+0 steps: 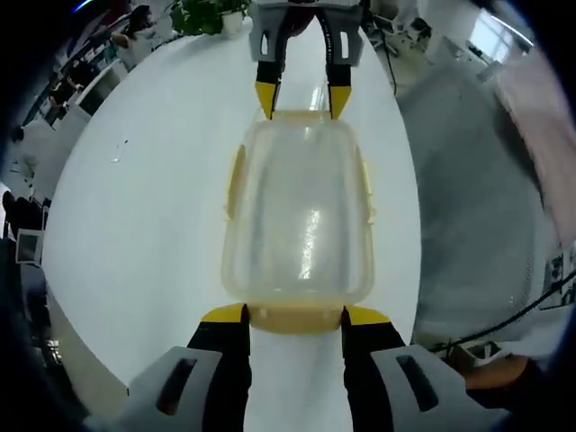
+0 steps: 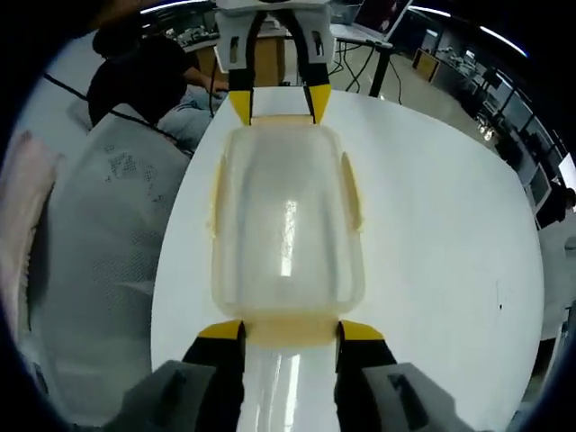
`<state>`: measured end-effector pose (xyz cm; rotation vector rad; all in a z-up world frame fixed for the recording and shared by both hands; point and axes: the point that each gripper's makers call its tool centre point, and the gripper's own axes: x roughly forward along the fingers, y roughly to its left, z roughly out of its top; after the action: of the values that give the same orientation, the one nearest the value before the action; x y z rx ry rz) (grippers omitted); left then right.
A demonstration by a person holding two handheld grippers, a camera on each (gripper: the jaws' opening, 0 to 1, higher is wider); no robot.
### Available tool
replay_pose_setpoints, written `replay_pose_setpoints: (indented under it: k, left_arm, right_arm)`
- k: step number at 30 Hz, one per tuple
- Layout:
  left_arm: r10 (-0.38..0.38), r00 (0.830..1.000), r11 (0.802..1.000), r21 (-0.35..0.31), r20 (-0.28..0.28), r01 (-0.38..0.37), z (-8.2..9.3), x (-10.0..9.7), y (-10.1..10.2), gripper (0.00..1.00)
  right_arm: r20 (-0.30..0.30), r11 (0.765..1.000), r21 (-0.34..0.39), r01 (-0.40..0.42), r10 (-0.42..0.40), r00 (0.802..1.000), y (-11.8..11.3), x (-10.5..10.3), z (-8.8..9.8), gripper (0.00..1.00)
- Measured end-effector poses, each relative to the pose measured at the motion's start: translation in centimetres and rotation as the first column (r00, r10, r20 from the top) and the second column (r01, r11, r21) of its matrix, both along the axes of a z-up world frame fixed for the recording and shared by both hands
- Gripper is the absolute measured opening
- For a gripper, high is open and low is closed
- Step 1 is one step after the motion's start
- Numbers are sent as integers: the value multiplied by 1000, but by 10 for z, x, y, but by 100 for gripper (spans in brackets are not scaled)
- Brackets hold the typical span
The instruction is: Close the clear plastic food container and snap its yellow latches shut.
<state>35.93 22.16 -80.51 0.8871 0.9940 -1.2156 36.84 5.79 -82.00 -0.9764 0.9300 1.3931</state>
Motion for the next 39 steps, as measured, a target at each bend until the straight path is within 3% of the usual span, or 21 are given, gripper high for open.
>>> replay_pose_setpoints:
  k: [39]
  left_arm:
    - [-146,988,986,-72,59,150,16,40,-129,37]
  right_arm:
    - [41,985,-84,153,-150,988,-128,17,19,36]
